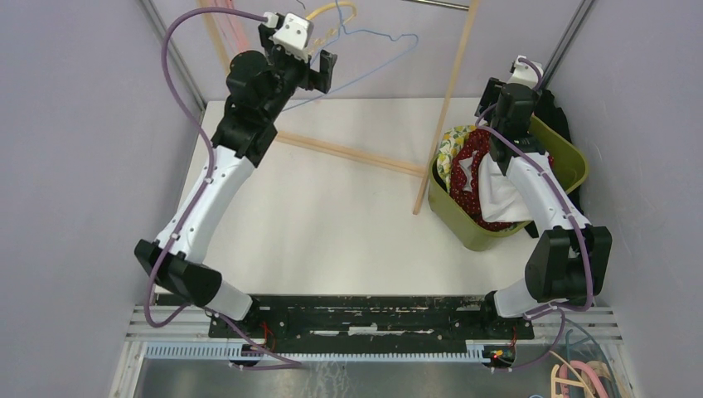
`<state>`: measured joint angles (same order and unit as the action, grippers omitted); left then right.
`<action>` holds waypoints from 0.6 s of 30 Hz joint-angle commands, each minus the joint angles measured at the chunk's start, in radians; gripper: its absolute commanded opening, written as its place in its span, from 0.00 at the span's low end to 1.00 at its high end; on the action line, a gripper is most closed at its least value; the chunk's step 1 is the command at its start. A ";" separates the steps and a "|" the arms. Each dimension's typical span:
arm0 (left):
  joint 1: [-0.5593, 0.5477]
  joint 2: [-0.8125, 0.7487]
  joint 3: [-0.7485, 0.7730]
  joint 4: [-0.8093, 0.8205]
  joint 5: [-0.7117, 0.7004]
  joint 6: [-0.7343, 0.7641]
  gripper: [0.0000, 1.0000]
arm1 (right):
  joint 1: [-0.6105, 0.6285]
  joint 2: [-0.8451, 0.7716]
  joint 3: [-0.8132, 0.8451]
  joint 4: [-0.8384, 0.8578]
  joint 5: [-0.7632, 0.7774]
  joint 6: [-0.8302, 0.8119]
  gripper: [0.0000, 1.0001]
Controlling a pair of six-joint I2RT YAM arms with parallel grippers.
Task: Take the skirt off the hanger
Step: Reset both arms
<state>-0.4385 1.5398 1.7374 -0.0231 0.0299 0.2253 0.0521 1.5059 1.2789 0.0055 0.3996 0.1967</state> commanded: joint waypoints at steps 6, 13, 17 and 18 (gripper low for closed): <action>0.002 -0.168 -0.170 -0.293 -0.173 -0.068 0.99 | 0.000 -0.059 0.026 -0.011 -0.045 0.003 0.99; 0.002 -0.285 -0.294 -0.352 -0.261 -0.149 0.99 | 0.003 -0.137 -0.016 -0.063 -0.058 -0.041 0.99; 0.001 -0.337 -0.372 -0.357 -0.317 -0.198 0.99 | 0.038 -0.177 -0.033 -0.148 -0.081 -0.022 0.99; 0.001 -0.345 -0.387 -0.362 -0.325 -0.205 0.99 | 0.056 -0.185 -0.037 -0.171 -0.079 -0.022 0.99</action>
<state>-0.4381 1.2705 1.3895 -0.3931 -0.2161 0.1143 0.0639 1.3785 1.2572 -0.0990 0.3405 0.1749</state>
